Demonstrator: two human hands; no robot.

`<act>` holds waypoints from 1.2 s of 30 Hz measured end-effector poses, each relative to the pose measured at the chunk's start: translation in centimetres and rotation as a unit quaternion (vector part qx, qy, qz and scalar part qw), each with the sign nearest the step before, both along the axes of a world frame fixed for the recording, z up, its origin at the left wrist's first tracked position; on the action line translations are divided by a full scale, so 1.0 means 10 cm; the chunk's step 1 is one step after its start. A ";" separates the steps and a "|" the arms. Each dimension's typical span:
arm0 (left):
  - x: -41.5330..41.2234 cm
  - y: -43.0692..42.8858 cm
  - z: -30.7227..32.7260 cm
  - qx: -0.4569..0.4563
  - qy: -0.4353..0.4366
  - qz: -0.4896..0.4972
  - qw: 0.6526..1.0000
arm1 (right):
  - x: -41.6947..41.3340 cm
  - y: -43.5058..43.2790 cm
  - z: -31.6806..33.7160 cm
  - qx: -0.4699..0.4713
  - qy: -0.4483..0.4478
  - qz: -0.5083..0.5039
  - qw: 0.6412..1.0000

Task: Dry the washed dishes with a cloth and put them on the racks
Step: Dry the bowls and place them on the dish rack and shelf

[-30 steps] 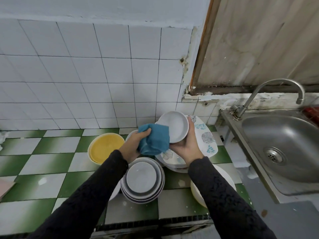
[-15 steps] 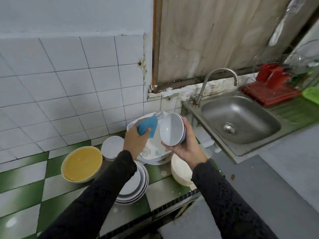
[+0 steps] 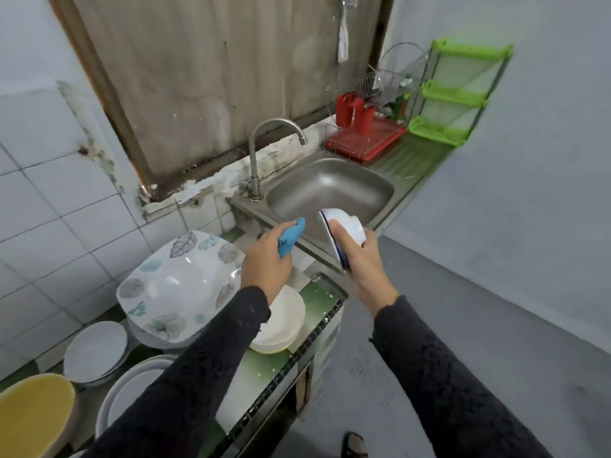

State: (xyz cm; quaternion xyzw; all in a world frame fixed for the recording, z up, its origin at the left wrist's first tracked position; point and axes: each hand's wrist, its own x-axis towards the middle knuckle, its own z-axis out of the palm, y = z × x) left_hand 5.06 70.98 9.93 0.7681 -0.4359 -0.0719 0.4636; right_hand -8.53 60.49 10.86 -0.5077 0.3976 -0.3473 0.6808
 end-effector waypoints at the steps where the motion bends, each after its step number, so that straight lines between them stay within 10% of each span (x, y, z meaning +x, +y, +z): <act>1: -0.07 -0.14 -0.01 0.000 -0.003 -0.011 1.000 | -0.10 -0.12 0.00 -0.013 0.006 -0.014 1.000; 22: -1.65 -3.50 0.08 -0.002 0.012 -0.067 0.998 | -2.01 -3.24 0.17 -0.142 0.033 -0.118 0.982; 36: -1.30 -5.23 -0.15 0.016 -0.029 -0.024 0.999 | -1.59 -5.03 -0.33 -0.138 0.061 -0.101 0.983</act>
